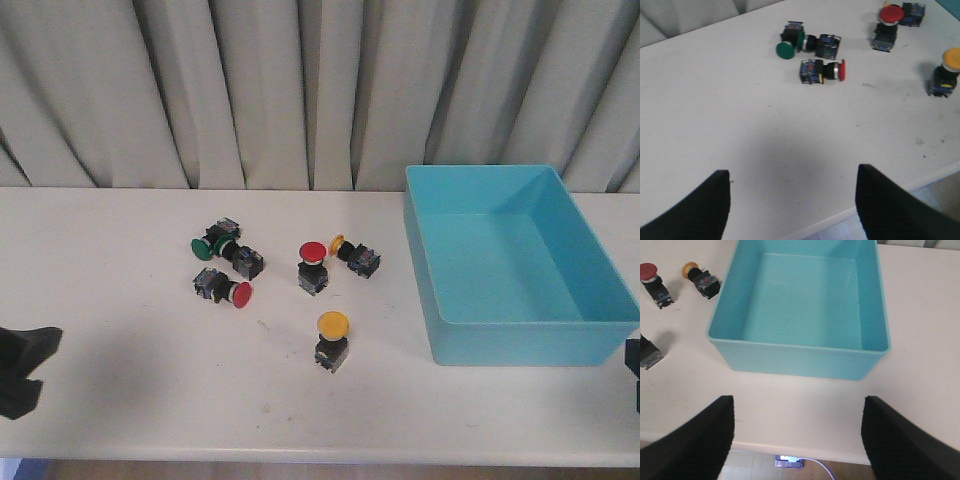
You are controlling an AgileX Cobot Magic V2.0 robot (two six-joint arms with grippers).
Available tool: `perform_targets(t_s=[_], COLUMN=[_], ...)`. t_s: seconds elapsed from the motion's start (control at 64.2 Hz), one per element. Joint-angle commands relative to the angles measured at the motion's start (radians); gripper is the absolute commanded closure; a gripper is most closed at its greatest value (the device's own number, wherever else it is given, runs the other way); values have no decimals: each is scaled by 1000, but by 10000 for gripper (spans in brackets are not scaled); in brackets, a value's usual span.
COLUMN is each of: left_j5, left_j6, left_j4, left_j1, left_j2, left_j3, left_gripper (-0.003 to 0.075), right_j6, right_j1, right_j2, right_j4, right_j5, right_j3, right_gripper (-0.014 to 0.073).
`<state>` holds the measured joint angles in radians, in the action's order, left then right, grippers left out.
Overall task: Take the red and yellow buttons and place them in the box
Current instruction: 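Lower the left gripper onto the red-capped button near the yellow one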
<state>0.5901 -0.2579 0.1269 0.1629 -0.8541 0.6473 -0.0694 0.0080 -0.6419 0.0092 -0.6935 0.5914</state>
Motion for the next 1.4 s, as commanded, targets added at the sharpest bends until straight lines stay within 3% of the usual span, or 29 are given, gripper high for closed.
perform_targets(t_s=[0.0,0.187,0.763,1.386], left_j5=[-141,-197,-201,-91], left_j6=[-50,-67,-93,-82], left_j4=[48,98,96,94], left_j1=[54,150,325,338], left_j2=[-89,-260,-866,-1260], left_j3=[33,85,633,1102], left_gripper=[218,218,218,218], right_j6=[-8,-8,-8,-8], right_j1=[-6,-6,-6,-6], right_j2=[-6,-6,-6,-6], right_j4=[0,0,0,1], right_j5=[59,59,41,40], right_j3=[34,34,34,34], right_gripper=[67,67,67,67])
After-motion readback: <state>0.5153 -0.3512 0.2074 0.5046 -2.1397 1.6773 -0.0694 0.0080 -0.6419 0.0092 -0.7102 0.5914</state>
